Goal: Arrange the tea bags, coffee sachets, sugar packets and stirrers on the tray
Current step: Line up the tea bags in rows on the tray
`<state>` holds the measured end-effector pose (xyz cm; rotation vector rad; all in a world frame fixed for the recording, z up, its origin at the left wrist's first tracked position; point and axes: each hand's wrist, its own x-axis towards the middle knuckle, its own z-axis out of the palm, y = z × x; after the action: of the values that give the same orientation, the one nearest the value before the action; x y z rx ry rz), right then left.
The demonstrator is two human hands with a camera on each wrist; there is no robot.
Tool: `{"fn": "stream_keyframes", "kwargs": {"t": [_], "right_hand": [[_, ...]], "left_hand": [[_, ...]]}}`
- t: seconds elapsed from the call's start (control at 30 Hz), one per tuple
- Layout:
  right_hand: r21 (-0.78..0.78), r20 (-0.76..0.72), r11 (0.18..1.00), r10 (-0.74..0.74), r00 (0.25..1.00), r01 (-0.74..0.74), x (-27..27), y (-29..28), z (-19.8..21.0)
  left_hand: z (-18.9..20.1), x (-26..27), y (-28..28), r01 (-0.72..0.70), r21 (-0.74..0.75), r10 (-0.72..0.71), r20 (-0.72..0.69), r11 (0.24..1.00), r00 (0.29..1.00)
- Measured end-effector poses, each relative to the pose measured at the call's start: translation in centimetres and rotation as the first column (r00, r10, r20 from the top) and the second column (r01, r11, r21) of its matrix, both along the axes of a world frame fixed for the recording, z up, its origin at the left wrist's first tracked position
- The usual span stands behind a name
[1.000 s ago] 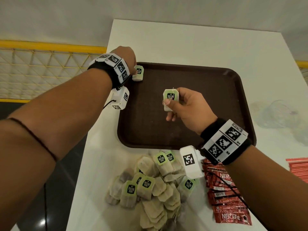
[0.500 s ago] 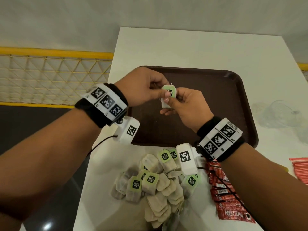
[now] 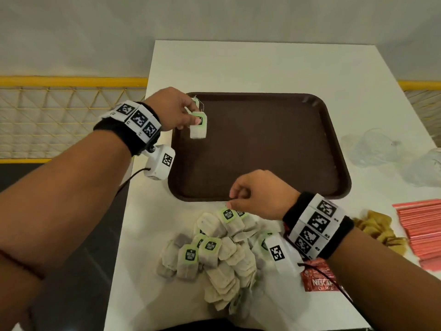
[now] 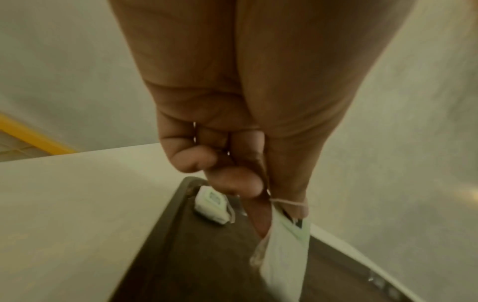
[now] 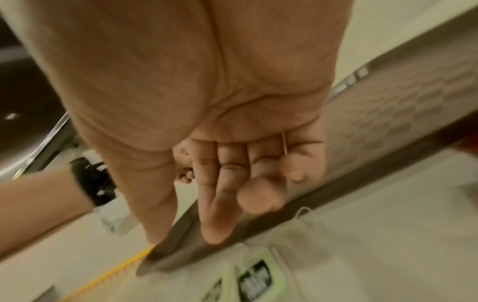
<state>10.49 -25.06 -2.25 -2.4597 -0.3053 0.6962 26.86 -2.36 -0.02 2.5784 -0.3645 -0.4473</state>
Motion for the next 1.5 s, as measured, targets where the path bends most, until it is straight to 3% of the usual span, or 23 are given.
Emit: {"fn": "stream_keyframes", "kwargs": {"t": [0.17, 0.37, 0.7, 0.9, 1.1, 1.17, 1.3, 1.5], "right_hand": [[-0.381, -0.003, 0.914, 0.153, 0.988, -0.142, -1.7, 1.3, -0.5], [-0.520, 0.004, 0.841, 0.176, 0.984, -0.148, -2.3, 2.4, -0.2], [-0.248, -0.004, 0.965, 0.083, 0.997, -0.081, -2.5, 1.5, -1.2], [-0.058, 0.084, 0.998, 0.037, 0.996, -0.032, -1.8, 0.9, 0.0], [0.176, 0.084, 0.979, -0.117, 0.990, 0.100, -0.9, 0.7, 0.4], [0.183, 0.060, 0.976, -0.129, 0.990, 0.116, -0.8, 0.8, 0.4], [0.197, 0.007, 0.972, -0.129, 0.992, 0.125, -0.8, 0.8, 0.1], [0.206, 0.008, 0.975, -0.084, 0.996, 0.080, 0.0, 0.9, -0.4]], "left_hand": [[-3.0, 2.5, 0.4, -0.035, 0.237, 0.023, 0.055, 0.971, 0.998], [-4.2, 4.3, -0.1, -0.161, 0.212, 0.132, 0.143, 0.964, 0.981], [-3.8, 5.5, -1.2, -0.144, 0.347, 0.077, 0.201, 0.927, 0.977], [-1.6, 1.8, -1.1, -0.128, 0.244, 0.058, 0.276, 0.961, 0.959], [1.0, -7.3, -0.7, 0.132, 0.176, -0.171, 0.230, 0.976, 0.958], [0.8, -10.3, -0.5, 0.262, 0.160, -0.284, 0.132, 0.952, 0.950], [-1.1, -14.6, -0.4, 0.500, 0.151, -0.505, -0.003, 0.853, 0.863], [-4.0, -17.3, -0.5, 0.581, 0.210, -0.585, -0.049, 0.786, 0.809]]}}
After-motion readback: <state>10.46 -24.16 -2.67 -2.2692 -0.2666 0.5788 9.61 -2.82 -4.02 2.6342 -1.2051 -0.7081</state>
